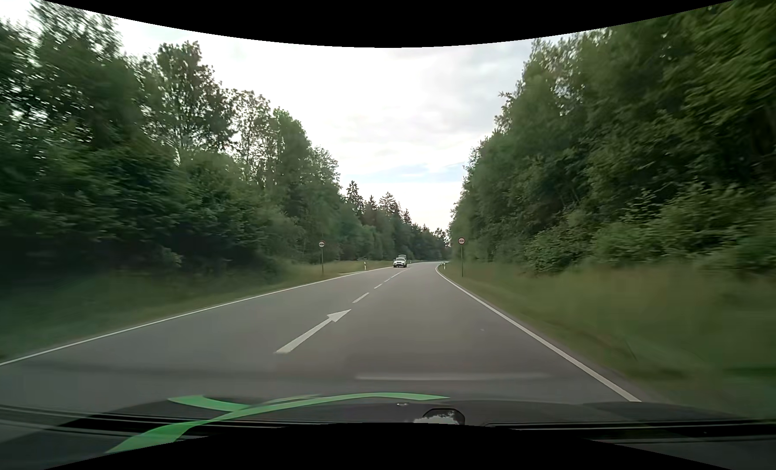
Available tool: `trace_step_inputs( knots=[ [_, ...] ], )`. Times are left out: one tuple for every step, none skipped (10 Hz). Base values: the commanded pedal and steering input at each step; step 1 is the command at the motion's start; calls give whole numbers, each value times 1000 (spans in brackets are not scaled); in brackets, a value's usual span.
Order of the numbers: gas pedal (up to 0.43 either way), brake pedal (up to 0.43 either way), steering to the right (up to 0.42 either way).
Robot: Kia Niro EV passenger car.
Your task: Follow the waypoints while adhering to traffic rules and regulations
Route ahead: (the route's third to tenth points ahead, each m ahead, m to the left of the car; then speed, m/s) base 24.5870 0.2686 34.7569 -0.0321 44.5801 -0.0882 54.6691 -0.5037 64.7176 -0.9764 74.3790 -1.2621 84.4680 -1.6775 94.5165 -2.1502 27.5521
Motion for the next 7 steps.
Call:
trace_step_inputs(
  knots=[
    [228, 0, 3],
    [228, 0, 3],
    [228, 0, 3],
    [228, 0, 4],
    [220, 0, 4],
    [220, 0, 3],
    [220, 0, 4]
  ],
)
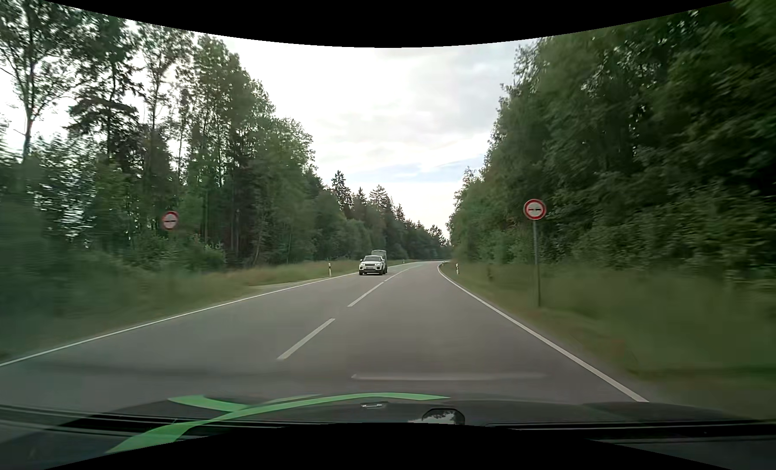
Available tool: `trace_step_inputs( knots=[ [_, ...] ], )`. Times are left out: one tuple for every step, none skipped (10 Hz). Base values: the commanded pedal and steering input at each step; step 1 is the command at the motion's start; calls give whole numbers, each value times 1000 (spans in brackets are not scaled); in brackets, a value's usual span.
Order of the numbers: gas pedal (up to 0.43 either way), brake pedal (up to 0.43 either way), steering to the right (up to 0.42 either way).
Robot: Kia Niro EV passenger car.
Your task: Follow the waypoints while adhering to traffic rules and regulations
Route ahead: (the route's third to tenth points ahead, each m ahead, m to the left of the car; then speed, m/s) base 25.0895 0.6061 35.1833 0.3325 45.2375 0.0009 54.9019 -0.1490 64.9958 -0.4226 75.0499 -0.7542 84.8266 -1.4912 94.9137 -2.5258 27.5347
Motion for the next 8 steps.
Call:
trace_step_inputs(
  knots=[
    [220, 0, 4],
    [228, 0, 3],
    [228, 0, 4],
    [228, 0, 4],
    [228, 0, 4],
    [220, 0, 4],
    [220, 0, 4],
    [220, 0, 4]
  ],
)
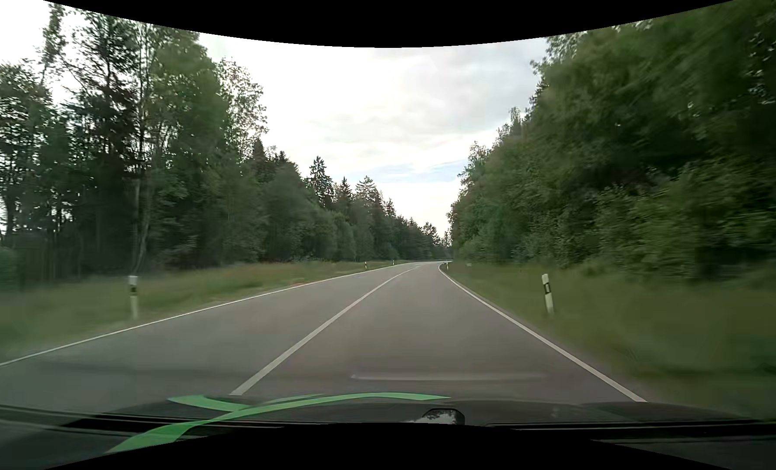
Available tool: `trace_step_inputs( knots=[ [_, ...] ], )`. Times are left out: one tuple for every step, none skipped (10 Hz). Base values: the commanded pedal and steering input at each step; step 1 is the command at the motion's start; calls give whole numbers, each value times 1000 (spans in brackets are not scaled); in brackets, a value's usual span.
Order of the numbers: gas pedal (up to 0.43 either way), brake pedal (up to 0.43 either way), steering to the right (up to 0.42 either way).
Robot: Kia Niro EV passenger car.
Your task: Follow the waypoints while adhering to traffic rules and regulations
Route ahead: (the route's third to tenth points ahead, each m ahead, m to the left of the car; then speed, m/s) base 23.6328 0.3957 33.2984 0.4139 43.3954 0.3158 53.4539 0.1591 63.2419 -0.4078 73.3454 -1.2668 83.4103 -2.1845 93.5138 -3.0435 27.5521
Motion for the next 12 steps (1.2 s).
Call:
trace_step_inputs(
  knots=[
    [197, 0, 4],
    [189, 0, 4],
    [189, 0, 4],
    [189, 0, 4],
    [189, 0, 5],
    [189, 0, 5],
    [189, 0, 5],
    [189, 0, 5],
    [189, 0, 5],
    [177, 0, 5],
    [177, 0, 5],
    [177, 0, 5]
  ],
)
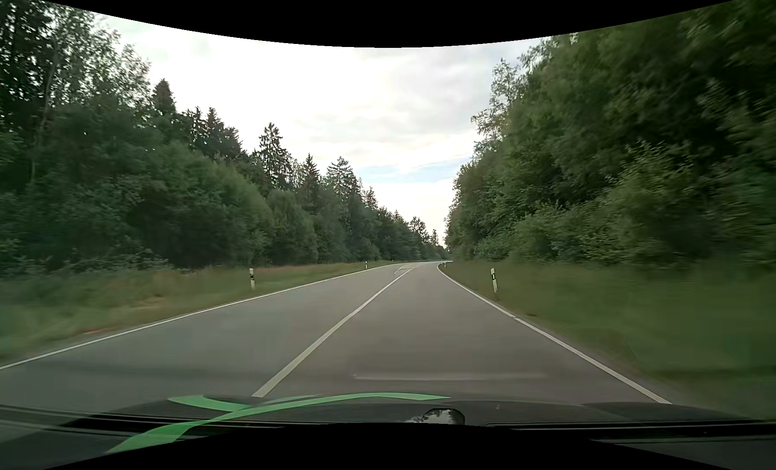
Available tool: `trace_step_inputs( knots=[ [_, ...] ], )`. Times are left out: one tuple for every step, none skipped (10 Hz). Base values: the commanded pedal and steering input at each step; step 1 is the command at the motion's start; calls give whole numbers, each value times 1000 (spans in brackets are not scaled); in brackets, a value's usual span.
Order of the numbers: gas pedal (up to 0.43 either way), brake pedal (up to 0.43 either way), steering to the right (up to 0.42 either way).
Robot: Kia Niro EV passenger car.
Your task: Follow the waypoints while adhering to traffic rules and regulations
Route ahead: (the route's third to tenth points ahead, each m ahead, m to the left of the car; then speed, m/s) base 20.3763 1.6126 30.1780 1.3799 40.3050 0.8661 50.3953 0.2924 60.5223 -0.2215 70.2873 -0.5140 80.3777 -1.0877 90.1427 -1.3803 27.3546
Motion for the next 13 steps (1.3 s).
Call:
trace_step_inputs(
  knots=[
    [177, 0, 5],
    [177, 0, 5],
    [177, 0, 5],
    [177, 0, 5],
    [177, 0, 5],
    [189, 0, 5],
    [189, 0, 5],
    [189, 0, 5],
    [189, 0, 5],
    [189, 0, 4],
    [189, 0, 4],
    [189, 0, 4],
    [189, 0, 4]
  ],
)
